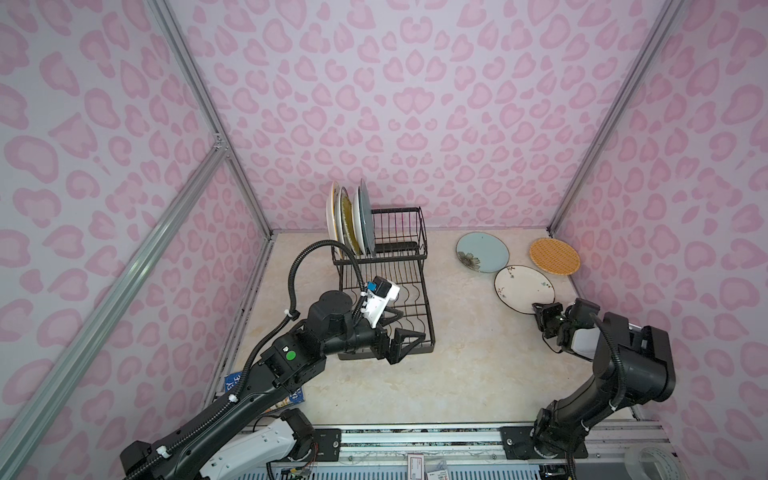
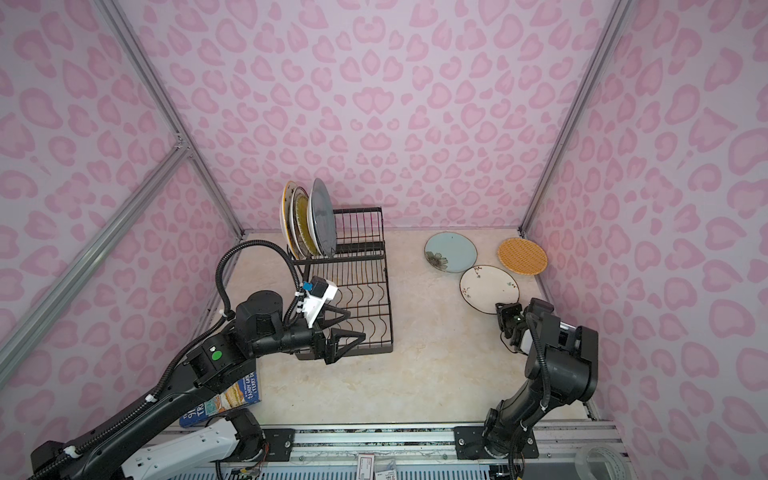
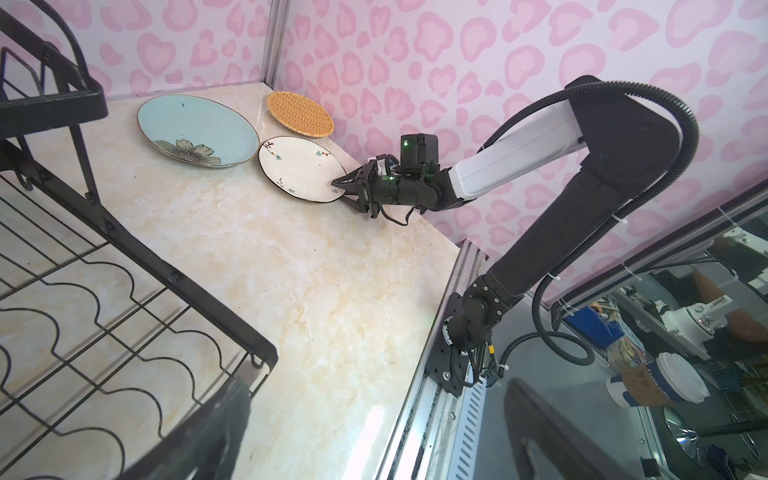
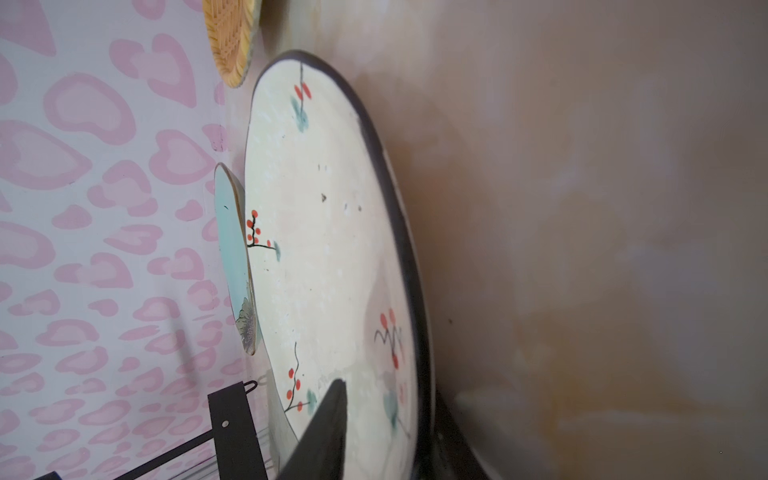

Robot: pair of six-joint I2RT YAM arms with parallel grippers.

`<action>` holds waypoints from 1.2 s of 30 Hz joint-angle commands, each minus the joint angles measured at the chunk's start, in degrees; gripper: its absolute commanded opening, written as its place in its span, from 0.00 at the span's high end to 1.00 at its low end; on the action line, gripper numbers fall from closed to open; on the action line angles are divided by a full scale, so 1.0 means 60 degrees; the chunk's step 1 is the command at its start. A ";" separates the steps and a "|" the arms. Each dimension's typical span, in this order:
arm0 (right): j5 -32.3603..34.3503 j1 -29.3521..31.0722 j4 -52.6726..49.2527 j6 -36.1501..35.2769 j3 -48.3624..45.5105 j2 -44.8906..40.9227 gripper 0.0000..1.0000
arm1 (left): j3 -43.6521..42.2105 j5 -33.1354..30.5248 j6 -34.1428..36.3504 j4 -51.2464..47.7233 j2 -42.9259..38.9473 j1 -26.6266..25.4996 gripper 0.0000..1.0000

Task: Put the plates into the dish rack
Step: 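Grip the white red-blossom plate's rim with the right gripper and drag it toward the rack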

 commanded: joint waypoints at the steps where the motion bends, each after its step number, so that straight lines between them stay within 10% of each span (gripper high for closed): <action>1: -0.0009 -0.0053 0.0331 0.0493 -0.0290 0.0335 0.79 | 0.0009 -0.0027 0.0097 0.0195 -0.0052 0.0039 0.03; 7: -0.0329 -0.0124 0.1481 0.0974 -0.0604 0.0646 1.00 | 0.0008 -0.0064 0.0112 0.0190 -0.0100 0.0086 0.03; 22: -0.1092 -0.0230 0.1198 0.0955 -0.1805 -0.2211 1.00 | 0.0037 -0.0186 0.0144 0.0127 -0.0242 0.0176 0.03; 36: -0.2211 0.0485 -0.3191 -0.1202 -0.1648 -0.6768 1.00 | 0.0071 -0.1061 0.0469 -0.0207 -0.0410 0.0263 0.03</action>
